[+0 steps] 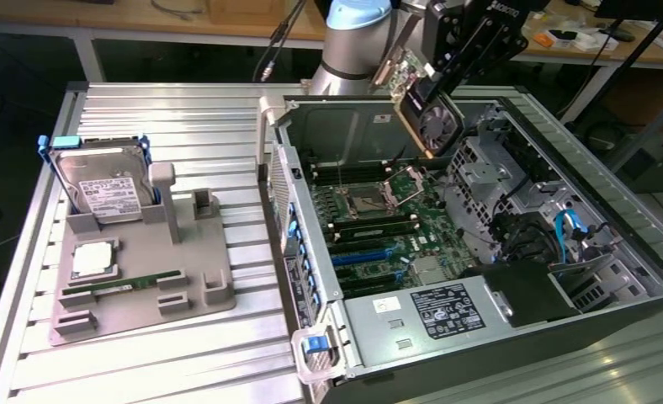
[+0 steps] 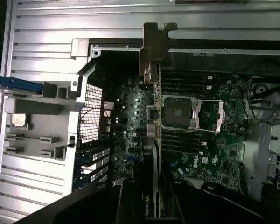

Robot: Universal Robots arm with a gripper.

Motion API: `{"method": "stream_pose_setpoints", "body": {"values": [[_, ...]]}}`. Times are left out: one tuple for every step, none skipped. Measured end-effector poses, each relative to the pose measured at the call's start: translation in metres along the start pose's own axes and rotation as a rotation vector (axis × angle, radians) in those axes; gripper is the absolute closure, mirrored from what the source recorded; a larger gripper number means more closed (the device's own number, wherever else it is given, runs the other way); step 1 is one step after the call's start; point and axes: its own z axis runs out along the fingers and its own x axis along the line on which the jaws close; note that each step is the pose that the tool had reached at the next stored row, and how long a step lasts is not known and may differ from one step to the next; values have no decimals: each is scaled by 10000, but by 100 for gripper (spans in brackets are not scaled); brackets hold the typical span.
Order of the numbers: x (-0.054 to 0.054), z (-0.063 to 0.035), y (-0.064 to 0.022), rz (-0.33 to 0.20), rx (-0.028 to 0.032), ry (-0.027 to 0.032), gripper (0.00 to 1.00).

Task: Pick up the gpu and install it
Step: 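Pick up the gpu and move the gpu toward the slot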

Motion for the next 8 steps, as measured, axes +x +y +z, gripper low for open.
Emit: {"method": "stream_pose_setpoints", "body": {"values": [[0, 1, 4, -7, 9, -106, 73], [-1, 1, 8, -13, 19, -213, 73], [-1, 2, 13, -21, 30, -323, 73], [-2, 1, 17, -28, 43, -439, 73], [-2, 2, 22, -35, 52, -551, 73], [-3, 2, 26, -42, 63, -658, 73], [-3, 3, 30, -49, 73, -771, 73], [-3, 3, 35, -56, 84, -879, 73]]}}
